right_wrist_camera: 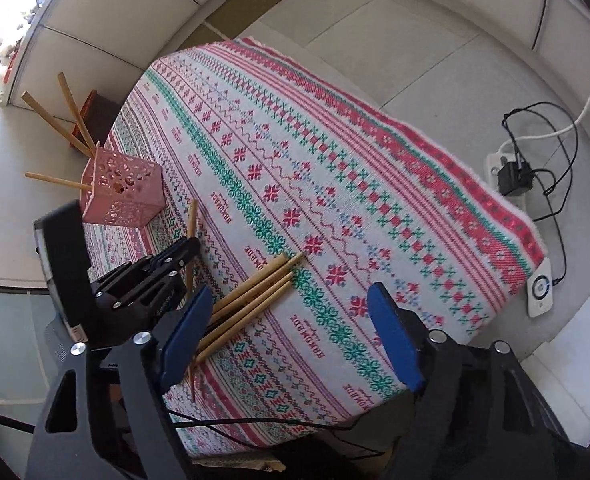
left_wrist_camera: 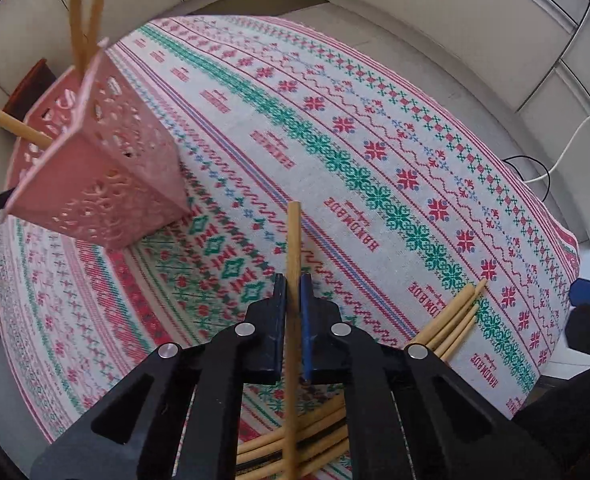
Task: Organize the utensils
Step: 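Lift the stick with the left tool while the right tool grasps another stick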
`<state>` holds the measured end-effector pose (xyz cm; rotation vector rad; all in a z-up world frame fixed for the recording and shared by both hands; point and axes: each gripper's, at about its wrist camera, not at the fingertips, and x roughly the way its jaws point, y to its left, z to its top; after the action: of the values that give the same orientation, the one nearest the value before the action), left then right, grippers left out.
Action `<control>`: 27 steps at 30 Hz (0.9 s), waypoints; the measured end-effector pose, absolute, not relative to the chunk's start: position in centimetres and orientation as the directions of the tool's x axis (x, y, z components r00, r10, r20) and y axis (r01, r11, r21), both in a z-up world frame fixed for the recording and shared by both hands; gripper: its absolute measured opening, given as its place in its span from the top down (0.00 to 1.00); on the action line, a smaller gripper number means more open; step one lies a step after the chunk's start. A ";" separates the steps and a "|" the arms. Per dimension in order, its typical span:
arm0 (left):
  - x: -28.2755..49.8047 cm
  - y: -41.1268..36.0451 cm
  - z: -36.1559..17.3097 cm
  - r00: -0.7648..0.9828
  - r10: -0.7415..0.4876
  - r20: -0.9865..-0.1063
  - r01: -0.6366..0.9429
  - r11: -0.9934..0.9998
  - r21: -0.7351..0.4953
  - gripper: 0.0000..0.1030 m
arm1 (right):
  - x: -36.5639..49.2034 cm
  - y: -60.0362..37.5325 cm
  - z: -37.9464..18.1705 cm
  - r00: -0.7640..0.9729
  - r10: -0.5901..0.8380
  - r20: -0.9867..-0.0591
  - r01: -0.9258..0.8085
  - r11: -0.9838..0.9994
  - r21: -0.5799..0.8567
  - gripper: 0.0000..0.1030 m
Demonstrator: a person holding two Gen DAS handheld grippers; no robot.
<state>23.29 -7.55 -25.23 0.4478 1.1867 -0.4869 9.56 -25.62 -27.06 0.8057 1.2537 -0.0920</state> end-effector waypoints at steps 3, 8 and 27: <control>22.6 -5.5 -22.6 0.340 -0.157 -0.927 0.574 0.815 0.073 0.94 | 10.2 -24.5 -28.5 0.292 0.394 -0.872 0.502 0.713 0.490 0.48; 21.0 -2.8 -19.7 0.368 -0.189 -0.910 0.563 0.825 0.056 0.94 | 10.6 -23.9 -31.1 0.224 0.419 -0.880 0.600 0.652 0.464 0.68; 20.8 2.0 -18.3 0.402 -0.241 -0.883 0.506 0.863 -0.005 0.94 | 12.7 -19.3 -31.8 0.161 0.214 -0.963 0.682 0.682 0.266 0.89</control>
<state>20.78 2.02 -18.33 0.2822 1.0575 -0.4799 12.74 -19.31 -31.76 0.8083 1.4047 -0.3915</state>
